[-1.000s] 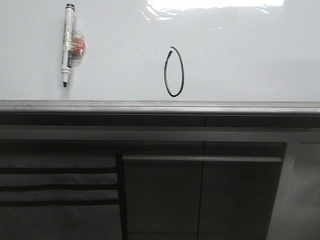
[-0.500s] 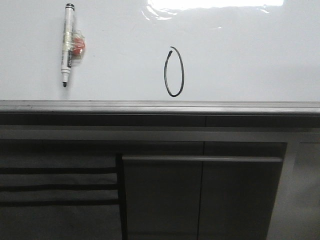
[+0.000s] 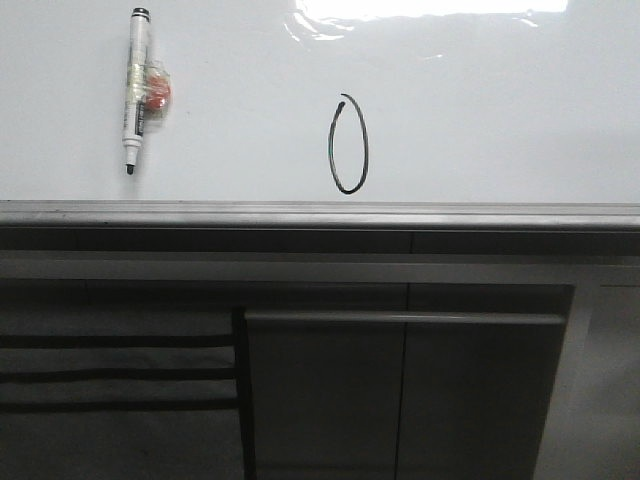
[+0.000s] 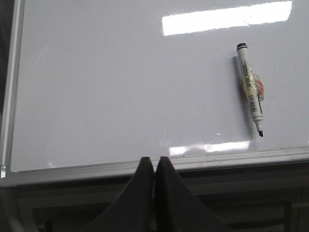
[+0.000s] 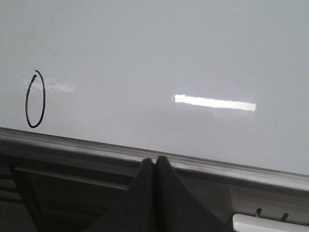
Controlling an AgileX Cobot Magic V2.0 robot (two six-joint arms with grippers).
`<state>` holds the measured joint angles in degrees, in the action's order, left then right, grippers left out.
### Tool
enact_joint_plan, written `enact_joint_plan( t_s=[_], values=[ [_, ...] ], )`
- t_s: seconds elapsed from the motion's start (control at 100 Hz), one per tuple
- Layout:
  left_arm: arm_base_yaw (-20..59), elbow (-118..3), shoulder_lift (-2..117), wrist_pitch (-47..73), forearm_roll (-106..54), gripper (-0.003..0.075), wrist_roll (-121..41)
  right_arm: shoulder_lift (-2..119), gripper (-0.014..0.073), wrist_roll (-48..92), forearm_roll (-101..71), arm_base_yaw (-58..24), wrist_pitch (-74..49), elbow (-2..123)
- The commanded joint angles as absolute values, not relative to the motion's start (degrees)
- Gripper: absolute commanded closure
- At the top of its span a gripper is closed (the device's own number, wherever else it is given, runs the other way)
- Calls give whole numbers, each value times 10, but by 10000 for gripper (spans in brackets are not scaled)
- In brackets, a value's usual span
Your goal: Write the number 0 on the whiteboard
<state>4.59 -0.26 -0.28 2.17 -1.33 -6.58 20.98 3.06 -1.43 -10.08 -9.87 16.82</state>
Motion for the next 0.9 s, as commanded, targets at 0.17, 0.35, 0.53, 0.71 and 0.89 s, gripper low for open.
enact_joint_plan(
  t_s=[0.17,0.35,0.53,0.71,0.89],
  values=[
    [44,11,-18,-21,-10,741,-57,213,659,29,-14,-98,-53,184],
    [44,11,-18,-21,-10,741,-57,213,659,29,-14,-98,-53,184],
    [44,11,-18,-21,-10,741,-57,185,659,29,-14,-92,-11,154],
    [44,11,-18,-21,-10,741,-57,81,659,21,-26,-29,34,64],
    [44,11,-18,-21,-10,741,-57,-12,659,9,-37,6,70,-13]
  ],
)
